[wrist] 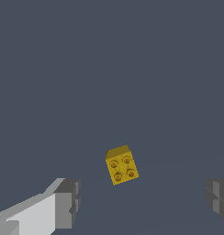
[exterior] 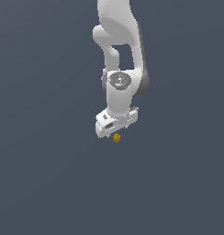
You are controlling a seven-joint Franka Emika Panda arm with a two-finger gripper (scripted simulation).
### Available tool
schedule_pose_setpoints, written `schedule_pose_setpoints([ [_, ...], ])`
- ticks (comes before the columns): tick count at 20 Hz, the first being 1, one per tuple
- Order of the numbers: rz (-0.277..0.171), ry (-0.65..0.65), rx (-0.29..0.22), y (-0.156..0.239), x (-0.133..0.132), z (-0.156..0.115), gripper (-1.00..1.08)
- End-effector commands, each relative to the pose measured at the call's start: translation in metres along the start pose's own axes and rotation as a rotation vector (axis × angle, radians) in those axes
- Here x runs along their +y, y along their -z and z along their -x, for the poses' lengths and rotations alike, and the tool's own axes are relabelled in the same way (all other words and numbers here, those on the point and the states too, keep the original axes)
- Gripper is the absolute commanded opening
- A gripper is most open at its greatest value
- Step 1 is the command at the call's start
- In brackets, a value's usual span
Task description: Pick up the object and move it to a goal position.
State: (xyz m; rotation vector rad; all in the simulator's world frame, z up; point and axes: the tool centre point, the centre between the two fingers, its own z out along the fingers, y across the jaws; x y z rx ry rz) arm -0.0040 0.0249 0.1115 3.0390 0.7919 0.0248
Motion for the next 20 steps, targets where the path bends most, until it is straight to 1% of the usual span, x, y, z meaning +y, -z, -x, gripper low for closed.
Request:
schedule_pose_setpoints([
  [1, 0.000, 0.073, -0.004, -0.009, -0.001, 0.003, 1.00],
  [6, -0.003, 0.190, -0.010, -0.024, -0.004, 0.008, 1.00],
  [11, -0.005, 0.269, -0.013, -0.033, -0.006, 0.012, 1.00],
  [16, -0.007, 0.310, -0.014, -0.038, -0.007, 0.013, 1.00],
  [20, -0.007, 0.312, -0.014, -0.039, -0.007, 0.014, 1.00],
])
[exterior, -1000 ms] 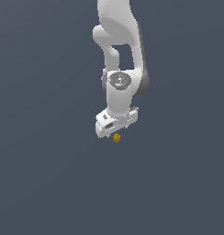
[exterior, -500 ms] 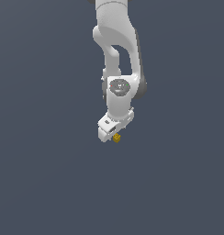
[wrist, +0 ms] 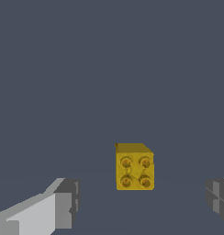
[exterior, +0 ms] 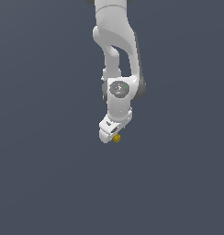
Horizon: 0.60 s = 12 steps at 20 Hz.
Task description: Pick up the object and move it to a goal position.
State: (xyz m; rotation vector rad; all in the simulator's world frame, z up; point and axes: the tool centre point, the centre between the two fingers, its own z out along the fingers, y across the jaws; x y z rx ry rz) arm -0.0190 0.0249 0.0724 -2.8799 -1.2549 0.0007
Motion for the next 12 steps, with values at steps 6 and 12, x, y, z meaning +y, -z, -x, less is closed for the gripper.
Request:
schedule_pose_setpoints([
  [6, 0.000, 0.002, 0.000, -0.012, 0.000, 0.000, 1.00],
  [12, 0.000, 0.005, 0.000, -0.040, -0.001, 0.001, 1.00],
])
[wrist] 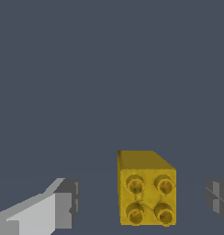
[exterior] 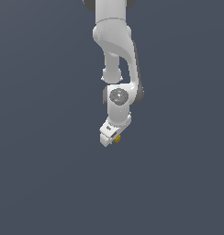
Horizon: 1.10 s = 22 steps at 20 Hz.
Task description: Pick up the object and move it to a goal position.
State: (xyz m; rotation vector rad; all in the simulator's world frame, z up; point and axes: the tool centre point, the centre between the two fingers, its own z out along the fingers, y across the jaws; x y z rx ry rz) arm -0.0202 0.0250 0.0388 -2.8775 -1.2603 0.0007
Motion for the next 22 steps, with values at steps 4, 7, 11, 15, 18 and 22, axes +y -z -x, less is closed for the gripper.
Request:
schedule_pose_setpoints([
  [4, 0.000, 0.001, 0.000, -0.016, 0.000, 0.000, 1.00],
  [7, 0.000, 0.001, 0.000, -0.017, 0.001, 0.000, -1.00],
  [11, 0.000, 0.001, 0.000, -0.017, 0.001, 0.000, -1.00],
  [15, 0.000, 0.001, 0.000, -0.017, 0.001, 0.000, -1.00],
  [18, 0.001, 0.001, 0.001, -0.016, 0.001, 0.000, -1.00],
  [22, 0.018, 0.005, 0.017, -0.007, 0.011, -0.001, -1.00],
])
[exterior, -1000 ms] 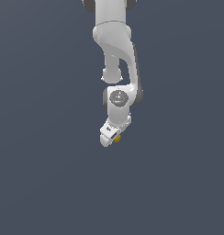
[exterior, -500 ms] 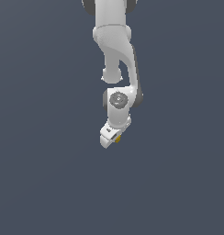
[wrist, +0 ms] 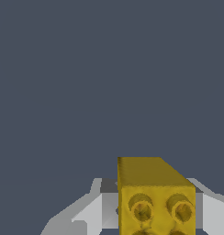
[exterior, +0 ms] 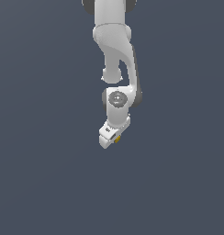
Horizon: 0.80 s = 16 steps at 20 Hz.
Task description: Pick up the object and move it to a goal position.
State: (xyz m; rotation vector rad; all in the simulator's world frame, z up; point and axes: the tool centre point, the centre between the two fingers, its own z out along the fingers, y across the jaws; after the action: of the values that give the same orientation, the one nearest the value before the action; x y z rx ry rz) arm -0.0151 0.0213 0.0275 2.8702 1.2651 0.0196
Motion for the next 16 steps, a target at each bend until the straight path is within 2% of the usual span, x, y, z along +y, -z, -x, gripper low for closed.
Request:
schedule_pose_setpoints([
  [1, 0.016, 0.003, 0.015, 0.009, 0.009, 0.000, -1.00],
  [7, 0.085, 0.020, 0.085, 0.050, 0.049, -0.001, -1.00],
  [16, 0.238, 0.059, 0.241, 0.149, 0.125, 0.005, -1.00],
])
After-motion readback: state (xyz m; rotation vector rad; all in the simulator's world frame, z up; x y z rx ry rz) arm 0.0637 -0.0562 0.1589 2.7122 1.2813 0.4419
